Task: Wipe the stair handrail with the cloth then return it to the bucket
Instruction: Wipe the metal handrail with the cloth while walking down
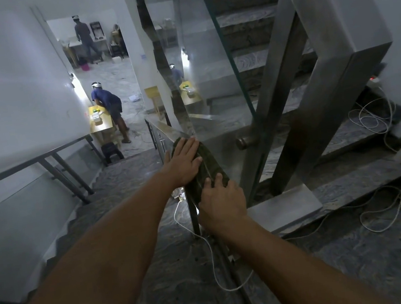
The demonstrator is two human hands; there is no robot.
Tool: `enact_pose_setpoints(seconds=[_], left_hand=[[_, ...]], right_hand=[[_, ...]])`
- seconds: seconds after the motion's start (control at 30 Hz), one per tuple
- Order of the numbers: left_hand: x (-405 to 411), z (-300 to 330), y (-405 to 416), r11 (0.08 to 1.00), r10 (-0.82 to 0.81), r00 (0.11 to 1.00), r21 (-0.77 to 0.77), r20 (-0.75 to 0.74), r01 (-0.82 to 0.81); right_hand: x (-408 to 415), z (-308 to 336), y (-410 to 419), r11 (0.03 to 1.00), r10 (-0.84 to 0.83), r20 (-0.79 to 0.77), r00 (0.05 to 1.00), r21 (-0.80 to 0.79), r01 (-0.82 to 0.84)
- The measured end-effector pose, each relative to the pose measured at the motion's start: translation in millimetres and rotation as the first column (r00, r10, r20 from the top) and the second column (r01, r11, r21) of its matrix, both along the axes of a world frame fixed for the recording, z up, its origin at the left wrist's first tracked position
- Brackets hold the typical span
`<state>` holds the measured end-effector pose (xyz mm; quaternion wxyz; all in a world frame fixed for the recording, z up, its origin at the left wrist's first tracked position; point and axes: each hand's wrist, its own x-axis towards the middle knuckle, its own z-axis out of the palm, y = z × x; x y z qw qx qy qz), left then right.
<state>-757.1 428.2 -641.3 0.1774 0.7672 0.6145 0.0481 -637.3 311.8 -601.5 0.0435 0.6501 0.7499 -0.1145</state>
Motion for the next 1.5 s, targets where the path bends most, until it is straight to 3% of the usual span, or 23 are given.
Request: enact_pose_setpoints(seconds=[0.37,0.47,0.57,0.77,0.9,1.0,1.23,1.4,1.5], left_hand=[[-2.0,-5.4,-1.7,0.999,0.035,0.995,0.004,0.091,-0.035],[3.5,-2.5,-9.2,0.997,0.071,0.985,0.024,0.159,-0.076],[4.4,0.3,-19.3,0.990,0.136,0.950,-0.022,0.280,-0.136],[12.4,9.1,-58.0,0.960,0.281,0.797,-0.151,0.535,-0.237],[26.1,13.0,-87.0,0.919,0.393,0.619,-0.284,0.680,-0.272],[34.2,6.6,-110.5,0.876,0.481,0.516,-0.370,0.708,-0.308],[45.7,-4.5,-154.7,0.862,0.502,0.391,-0.414,0.771,-0.292],[60.9,-5.6,-176.7,0.845,0.516,0.373,-0.388,0.771,-0.368],[75.6,-3.6,-193.3,0.854,0.490,0.490,-0.284,0.721,-0.435]], right_hand=[[8.8,15.6,22.8,0.999,-0.024,-0.155,0.988,0.028,0.029],[8.1,1.0,14.9,0.995,0.009,-0.185,0.983,0.102,0.010],[13.3,-1.2,10.1,0.996,0.053,-0.182,0.982,0.075,-0.040],[27.0,-7.0,-13.7,0.987,0.149,-0.190,0.970,0.083,-0.135],[29.9,-22.3,-37.2,0.979,0.160,-0.132,0.978,0.150,-0.139],[32.5,-29.1,-50.9,0.968,0.203,-0.082,0.976,0.167,-0.188],[55.9,-46.0,-90.9,0.916,0.256,0.015,0.967,0.317,-0.247],[98.4,-44.5,-106.9,0.897,0.252,0.035,0.967,0.366,-0.247],[122.7,-38.5,-102.9,0.899,0.238,0.024,0.971,0.374,-0.230]])
